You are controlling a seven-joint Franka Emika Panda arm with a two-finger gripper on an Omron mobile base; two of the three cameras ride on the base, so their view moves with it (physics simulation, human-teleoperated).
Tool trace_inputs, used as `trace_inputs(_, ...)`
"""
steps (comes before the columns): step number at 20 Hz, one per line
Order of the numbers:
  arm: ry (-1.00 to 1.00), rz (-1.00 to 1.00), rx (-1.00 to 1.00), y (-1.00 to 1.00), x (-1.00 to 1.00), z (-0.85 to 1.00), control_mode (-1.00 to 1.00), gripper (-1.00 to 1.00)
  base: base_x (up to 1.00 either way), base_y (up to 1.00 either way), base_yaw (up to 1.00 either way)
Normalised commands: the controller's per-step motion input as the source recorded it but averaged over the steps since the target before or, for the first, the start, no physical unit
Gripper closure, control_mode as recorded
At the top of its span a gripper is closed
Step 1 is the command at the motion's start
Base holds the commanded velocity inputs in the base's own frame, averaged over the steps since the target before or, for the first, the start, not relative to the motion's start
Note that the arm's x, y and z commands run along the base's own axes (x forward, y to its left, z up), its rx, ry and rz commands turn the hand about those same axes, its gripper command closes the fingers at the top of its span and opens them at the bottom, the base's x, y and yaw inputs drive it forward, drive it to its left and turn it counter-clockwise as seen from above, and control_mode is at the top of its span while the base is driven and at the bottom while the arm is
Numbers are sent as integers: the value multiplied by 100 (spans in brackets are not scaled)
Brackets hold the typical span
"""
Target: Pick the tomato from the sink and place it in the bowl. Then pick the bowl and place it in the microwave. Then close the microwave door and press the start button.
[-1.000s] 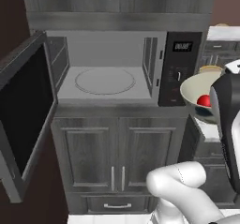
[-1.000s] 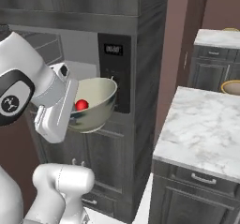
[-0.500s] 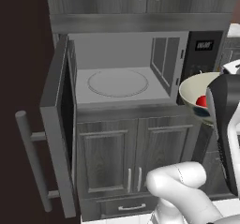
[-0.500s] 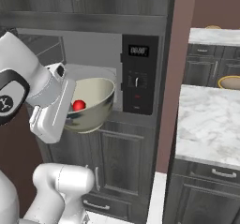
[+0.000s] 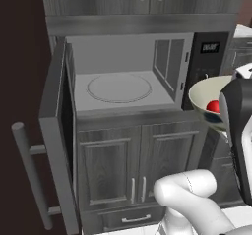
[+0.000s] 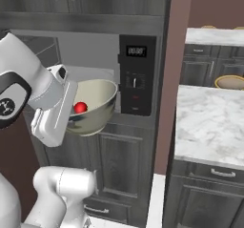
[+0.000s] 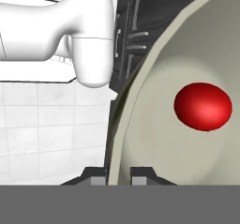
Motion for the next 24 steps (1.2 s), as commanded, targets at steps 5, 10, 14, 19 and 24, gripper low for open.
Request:
trace_inputs(5, 0, 0, 0, 0, 0, 0, 100, 100, 24, 2, -16)
trace_inputs(10, 0, 0, 0, 0, 0, 0, 100, 100, 19, 12, -12)
trace_inputs(14, 0, 0, 0, 0, 0, 0, 100, 100, 23, 28, -5)
trace_inputs(19, 0, 0, 0, 0, 0, 0, 100, 100, 9, 18, -1)
trace_inputs(24, 0, 0, 0, 0, 0, 0, 100, 100, -5, 25, 0)
